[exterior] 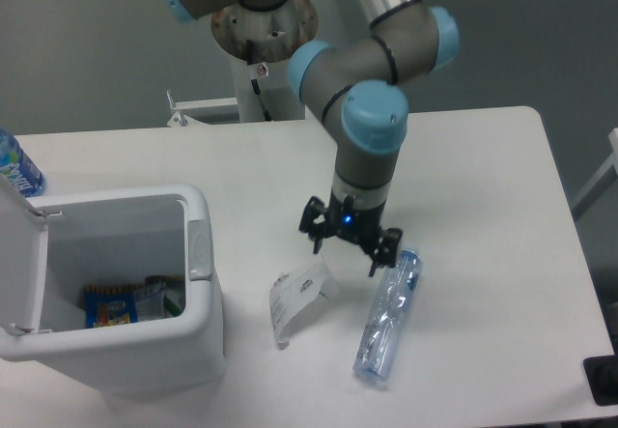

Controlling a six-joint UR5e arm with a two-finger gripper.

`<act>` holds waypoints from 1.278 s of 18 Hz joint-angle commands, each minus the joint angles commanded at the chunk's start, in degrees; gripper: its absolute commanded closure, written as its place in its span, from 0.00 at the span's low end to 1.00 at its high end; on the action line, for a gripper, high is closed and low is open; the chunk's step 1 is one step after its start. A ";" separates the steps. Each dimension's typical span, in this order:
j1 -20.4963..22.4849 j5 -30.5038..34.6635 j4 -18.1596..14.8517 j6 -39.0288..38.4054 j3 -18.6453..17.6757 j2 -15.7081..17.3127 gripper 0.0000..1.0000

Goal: Place the trash in the trash can
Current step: 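Lower the gripper onto the crumpled white paper wrapper and grasp it, then lift the paper wrapper and carry it over the white bin, release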

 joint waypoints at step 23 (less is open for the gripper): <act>3.41 -3.94 1.14 -4.66 8.52 1.31 1.00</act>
